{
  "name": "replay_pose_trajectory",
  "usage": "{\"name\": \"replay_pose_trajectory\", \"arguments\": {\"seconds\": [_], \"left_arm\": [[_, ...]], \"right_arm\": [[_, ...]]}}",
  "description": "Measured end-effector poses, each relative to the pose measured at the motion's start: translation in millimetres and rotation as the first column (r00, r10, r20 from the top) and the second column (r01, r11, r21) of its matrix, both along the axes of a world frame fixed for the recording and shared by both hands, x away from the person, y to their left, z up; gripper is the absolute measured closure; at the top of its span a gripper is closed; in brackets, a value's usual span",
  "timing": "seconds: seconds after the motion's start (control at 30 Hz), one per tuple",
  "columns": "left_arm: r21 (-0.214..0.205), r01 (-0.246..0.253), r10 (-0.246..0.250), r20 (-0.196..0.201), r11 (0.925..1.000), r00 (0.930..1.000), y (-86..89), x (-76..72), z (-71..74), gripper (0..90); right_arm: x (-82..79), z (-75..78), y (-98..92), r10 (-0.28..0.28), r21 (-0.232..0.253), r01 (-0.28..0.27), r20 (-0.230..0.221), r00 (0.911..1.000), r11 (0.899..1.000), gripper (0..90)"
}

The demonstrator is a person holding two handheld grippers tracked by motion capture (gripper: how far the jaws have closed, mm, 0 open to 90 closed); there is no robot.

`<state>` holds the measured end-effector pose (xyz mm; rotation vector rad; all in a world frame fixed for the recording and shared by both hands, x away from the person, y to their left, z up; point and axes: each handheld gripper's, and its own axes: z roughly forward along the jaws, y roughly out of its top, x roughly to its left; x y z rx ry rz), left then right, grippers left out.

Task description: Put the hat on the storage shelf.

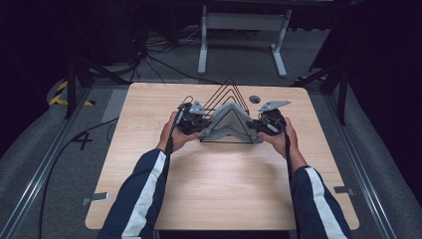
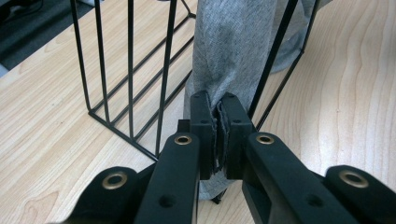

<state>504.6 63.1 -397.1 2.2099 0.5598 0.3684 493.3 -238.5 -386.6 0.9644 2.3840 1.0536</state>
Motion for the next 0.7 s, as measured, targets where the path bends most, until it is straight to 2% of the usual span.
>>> {"name": "replay_pose_trajectory", "arguments": {"seconds": [0.17,0.5,0.7], "left_arm": [[-0.008,-0.014,0.014,0.018,0.9999,0.9998,7.8,-3.7,5.4,84.9],[-0.002,-0.024,0.024,0.043,0.9997,0.9988,28.4,-15.6,20.2,82.7],[0.036,0.005,-0.007,0.055,0.9993,0.9985,38.5,-29.3,24.2,81.1]], "right_arm": [[-4.0,4.6,-3.2,-0.009,0.006,0.009,0.018,0.9998,1.0,80.6],[-19.7,23.2,-9.2,0.001,-0.029,0.001,0.072,0.9974,1.0,75.9],[-31.6,30.0,-14.8,0.014,-0.054,-0.01,0.087,0.9961,0.999,74.2]]}}
